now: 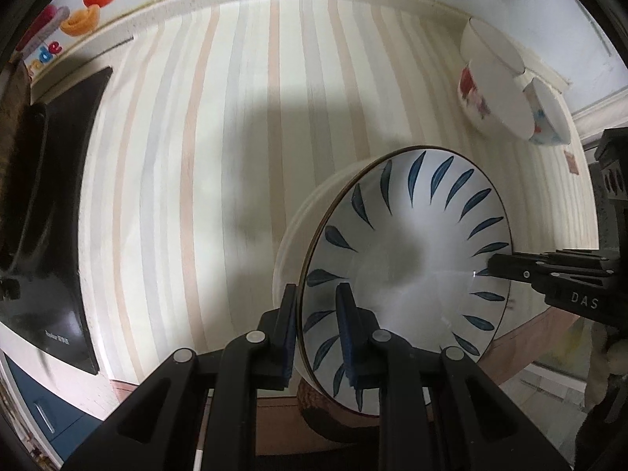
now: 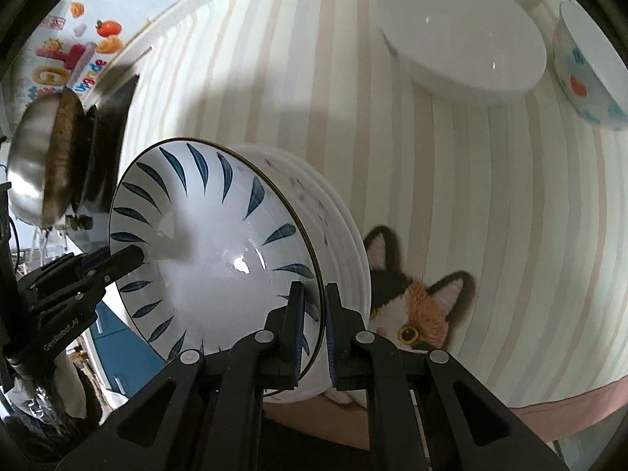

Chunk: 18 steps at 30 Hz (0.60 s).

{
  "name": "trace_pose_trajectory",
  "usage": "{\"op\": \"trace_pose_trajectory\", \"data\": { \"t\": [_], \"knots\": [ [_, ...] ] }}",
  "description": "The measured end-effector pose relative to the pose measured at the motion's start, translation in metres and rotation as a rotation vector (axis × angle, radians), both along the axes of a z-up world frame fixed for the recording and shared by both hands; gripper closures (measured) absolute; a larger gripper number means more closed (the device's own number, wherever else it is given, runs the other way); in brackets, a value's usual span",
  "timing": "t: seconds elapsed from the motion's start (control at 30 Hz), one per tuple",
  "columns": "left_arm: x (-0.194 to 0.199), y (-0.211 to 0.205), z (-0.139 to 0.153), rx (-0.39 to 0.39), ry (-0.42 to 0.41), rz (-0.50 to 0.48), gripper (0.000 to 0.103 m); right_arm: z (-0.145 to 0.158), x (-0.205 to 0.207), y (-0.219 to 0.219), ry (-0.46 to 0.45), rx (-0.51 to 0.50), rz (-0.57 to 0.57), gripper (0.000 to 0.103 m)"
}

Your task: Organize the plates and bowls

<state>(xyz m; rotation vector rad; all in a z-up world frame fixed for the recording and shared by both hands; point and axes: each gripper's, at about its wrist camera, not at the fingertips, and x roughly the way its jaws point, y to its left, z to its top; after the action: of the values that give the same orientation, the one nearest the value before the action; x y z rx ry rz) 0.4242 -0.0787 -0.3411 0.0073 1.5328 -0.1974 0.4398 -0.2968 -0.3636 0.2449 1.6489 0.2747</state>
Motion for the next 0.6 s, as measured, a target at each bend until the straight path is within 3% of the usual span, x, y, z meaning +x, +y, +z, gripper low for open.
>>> {"op": "trace_pose_trajectory", "data": {
  "t": [0.6],
  "knots": [
    [0.002, -0.003, -0.023, 0.017, 0.040, 0.008, 0.084, -0.019, 0.004, 0.026, 0.005, -0.061, 0.010, 0.092]
  ]
}}
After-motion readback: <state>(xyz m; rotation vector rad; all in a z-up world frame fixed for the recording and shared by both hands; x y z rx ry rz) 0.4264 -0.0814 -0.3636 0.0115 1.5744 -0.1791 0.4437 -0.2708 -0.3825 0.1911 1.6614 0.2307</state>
